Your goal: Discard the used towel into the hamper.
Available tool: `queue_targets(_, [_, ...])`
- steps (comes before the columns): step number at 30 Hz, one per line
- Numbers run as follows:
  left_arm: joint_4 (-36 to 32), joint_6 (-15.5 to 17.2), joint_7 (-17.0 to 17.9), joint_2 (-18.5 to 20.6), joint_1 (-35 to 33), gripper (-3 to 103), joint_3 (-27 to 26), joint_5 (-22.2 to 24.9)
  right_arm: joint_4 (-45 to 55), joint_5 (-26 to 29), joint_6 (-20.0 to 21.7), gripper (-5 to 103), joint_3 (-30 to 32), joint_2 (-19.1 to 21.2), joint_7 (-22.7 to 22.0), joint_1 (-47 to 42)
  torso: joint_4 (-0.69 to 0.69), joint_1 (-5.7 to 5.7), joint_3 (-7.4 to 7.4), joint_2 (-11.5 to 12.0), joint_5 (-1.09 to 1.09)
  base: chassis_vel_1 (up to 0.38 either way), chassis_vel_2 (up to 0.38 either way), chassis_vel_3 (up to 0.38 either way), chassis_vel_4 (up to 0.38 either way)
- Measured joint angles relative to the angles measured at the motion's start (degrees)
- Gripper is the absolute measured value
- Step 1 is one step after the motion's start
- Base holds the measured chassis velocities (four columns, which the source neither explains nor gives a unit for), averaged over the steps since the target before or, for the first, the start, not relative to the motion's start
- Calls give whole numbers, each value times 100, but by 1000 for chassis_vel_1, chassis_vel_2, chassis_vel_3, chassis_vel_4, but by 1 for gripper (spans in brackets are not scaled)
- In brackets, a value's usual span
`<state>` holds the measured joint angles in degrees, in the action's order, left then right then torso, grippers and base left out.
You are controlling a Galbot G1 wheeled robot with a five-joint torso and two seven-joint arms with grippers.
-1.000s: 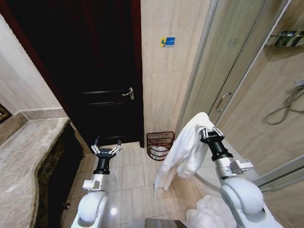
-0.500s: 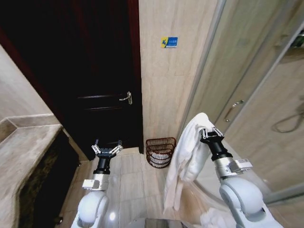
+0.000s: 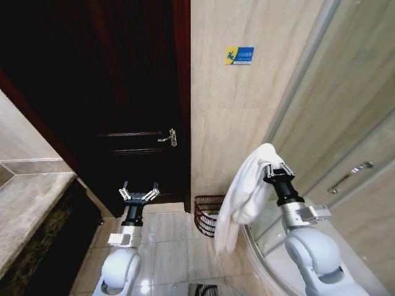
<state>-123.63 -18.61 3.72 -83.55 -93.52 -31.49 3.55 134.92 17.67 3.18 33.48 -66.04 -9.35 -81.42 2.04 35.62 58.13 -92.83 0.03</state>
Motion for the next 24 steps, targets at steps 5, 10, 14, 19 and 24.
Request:
queue_targets(5, [61, 117, -40, -211, -38, 100, 52, -193, -84, 288, 62, 9, 46, 103, -123, 165, -5, -7, -2, -6, -3, 36, -78, -50, 44])
queue_targets(10, [-103, 309, -65, -352, -102, 100, -39, -262, -163, 707, 132, 9, 193, 424, -282, 246, 0, 0, 1, -5, -4, 10, -9, -13, 7])
queue_targets(14, [-490, 640, 44, -358, -243, 100, -67, -226, -50, 988, 263, 9, 219, 610, -450, 123, -1, 4, 2, -5, -2, 0, 0, 0, 0])
queue_targets(19, [-615, 737, 242, -260, -333, 100, -86, -145, 76, 1024, 281, 9, 219, 616, -568, -5, -1, 4, 2, -5, -2, 0, 0, 0, 0])
queue_targets(24, [-668, 607, 742, 166, -585, 100, -73, -220, 344, 959, 306, 9, 302, 568, -585, -114, -1, 3, 2, -5, -4, 0, 0, 0, 0])
